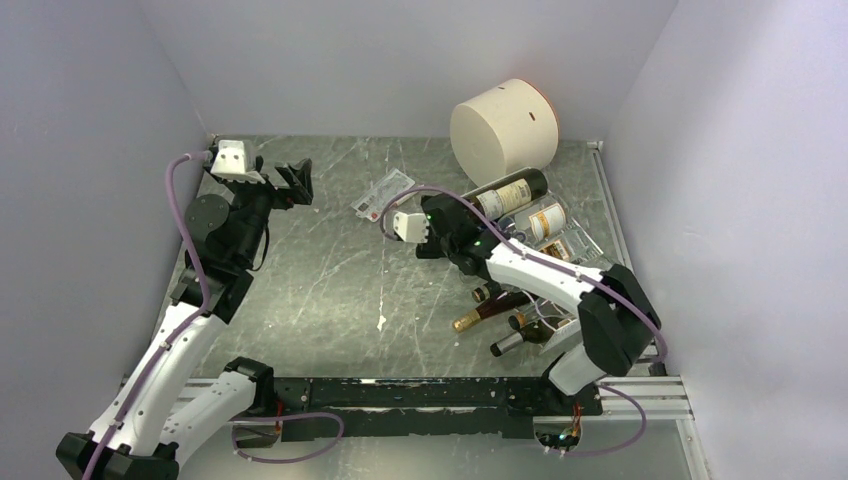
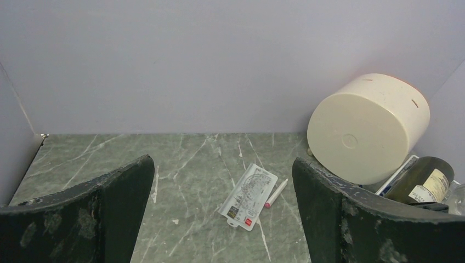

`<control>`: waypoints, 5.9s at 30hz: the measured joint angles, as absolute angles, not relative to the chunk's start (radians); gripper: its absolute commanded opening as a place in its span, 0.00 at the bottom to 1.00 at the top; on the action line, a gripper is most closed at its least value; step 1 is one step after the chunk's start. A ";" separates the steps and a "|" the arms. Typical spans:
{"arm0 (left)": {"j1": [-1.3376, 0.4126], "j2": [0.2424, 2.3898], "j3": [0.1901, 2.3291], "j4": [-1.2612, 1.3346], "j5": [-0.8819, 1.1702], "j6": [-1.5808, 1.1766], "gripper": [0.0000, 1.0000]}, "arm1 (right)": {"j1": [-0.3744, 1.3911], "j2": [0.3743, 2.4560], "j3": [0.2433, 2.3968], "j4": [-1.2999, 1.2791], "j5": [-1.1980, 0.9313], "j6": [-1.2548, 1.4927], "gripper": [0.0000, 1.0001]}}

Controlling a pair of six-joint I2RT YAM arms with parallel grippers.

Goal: Take the wine bottle off the wine rack

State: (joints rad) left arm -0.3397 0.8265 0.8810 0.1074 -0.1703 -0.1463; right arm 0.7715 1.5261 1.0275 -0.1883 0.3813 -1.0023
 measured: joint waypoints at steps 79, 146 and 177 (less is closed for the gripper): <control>-0.344 0.840 0.875 0.107 -0.164 -0.137 0.99 | 0.830 1.398 1.609 -0.255 0.611 -0.058 0.00; -0.258 0.665 0.847 0.082 -0.596 -0.122 0.97 | 0.938 2.340 2.235 -0.112 0.392 0.075 0.00; -0.256 0.712 0.847 0.076 -0.494 -0.120 1.00 | 0.972 1.583 1.672 -0.331 0.414 0.029 0.95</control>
